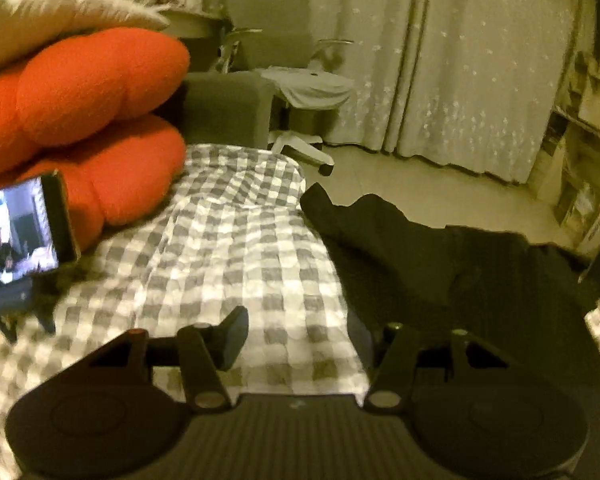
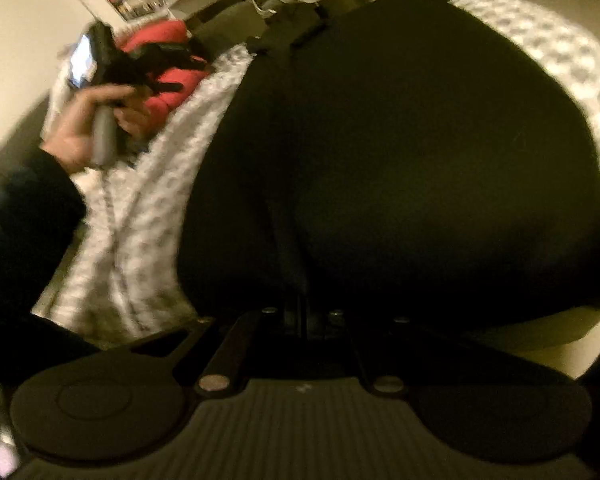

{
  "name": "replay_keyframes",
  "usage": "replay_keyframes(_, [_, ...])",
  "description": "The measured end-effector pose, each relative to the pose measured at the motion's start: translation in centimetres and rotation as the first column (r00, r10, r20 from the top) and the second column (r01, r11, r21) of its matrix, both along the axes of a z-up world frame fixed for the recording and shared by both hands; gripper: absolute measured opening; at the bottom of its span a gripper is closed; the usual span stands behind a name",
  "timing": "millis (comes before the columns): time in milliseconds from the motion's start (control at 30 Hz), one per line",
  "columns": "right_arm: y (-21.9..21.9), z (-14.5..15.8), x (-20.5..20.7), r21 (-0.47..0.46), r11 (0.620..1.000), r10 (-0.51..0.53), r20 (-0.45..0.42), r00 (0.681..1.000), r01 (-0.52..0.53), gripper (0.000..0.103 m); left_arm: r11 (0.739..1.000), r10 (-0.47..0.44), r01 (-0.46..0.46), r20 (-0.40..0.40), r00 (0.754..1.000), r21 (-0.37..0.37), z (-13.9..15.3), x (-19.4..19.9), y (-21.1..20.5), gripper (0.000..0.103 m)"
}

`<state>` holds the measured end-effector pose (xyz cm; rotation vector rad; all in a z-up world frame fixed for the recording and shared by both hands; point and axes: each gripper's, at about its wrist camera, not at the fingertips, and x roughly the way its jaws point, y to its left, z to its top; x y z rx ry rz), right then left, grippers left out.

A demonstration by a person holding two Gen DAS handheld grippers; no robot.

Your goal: Fold clothes

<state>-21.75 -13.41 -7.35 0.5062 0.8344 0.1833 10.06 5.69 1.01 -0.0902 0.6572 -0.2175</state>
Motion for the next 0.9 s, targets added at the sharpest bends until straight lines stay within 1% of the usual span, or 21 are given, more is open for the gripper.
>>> replay_keyframes(67, [0.2,-0.4,0.2,-0.006,1.0,0.017,-0.019,1.0,-0.017,0.003,1.0,-0.002,0.002,-0.009,1.0,-0.024,0.4,-0.7,-0.1,0.054])
replay_keyframes(133, [0.5,-0.7,0.3,0.003,0.999,0.042,-0.034,0.999,-0.042,0.003,1.0,-0.008,0.008,-0.009,1.0,-0.02,0.6,-1.7,-0.5,0.054])
replay_keyframes(200, [0.3,-0.5,0.1,0.091,0.994,0.062,-0.021,0.998,-0.06,0.003,1.0,-0.014,0.014,-0.018,1.0,-0.023,0.5,-2.5,-0.8,0.054])
replay_keyframes(300, [0.3,0.0,-0.3,0.203,0.975,0.091,0.011,0.996,-0.091,0.003,0.999,-0.024,0.022,-0.044,0.999,-0.041,0.0,-3.2,-0.9,0.052])
replay_keyframes(433, [-0.5,-0.8,-0.4,0.248,0.967,0.064,-0.037,0.997,-0.053,0.003,0.999,-0.041,0.041,-0.04,0.998,-0.004,-0.3,-3.6,-1.2,0.052])
replay_keyframes(567, [-1.3,-1.7,-0.4,0.287,0.958,0.041,-0.085,0.996,-0.015,0.003,0.998,-0.058,0.058,-0.036,0.998,0.005,-0.4,-3.8,-1.3,0.051])
replay_keyframes(667, [-0.3,-2.3,0.2,0.241,0.97,0.058,-0.106,0.993,-0.031,0.003,0.997,-0.065,0.066,-0.035,0.997,0.027,-0.5,-3.8,-1.6,0.051])
replay_keyframes(733, [-0.4,-0.8,0.6,0.161,0.986,0.064,-0.079,0.995,-0.051,0.003,0.997,-0.069,0.07,-0.034,0.997,0.03,-0.5,-3.9,-1.6,0.051])
replay_keyframes(767, [-0.4,0.0,0.8,0.12,0.991,0.068,-0.065,0.996,-0.06,0.005,0.997,-0.071,0.072,-0.033,0.997,0.031,-0.5,-4.0,-1.6,0.051])
replay_keyframes(800, [-0.4,0.8,1.0,0.08,0.994,0.073,-0.052,0.996,-0.068,0.014,0.997,-0.073,0.074,-0.031,0.997,0.032,-0.5,-4.0,-1.5,0.052])
replay_keyframes(900, [-0.5,3.0,1.5,-0.044,0.995,0.089,-0.013,0.996,-0.09,0.015,0.997,-0.061,0.062,-0.032,0.998,0.034,-0.5,-3.8,-1.2,0.052])
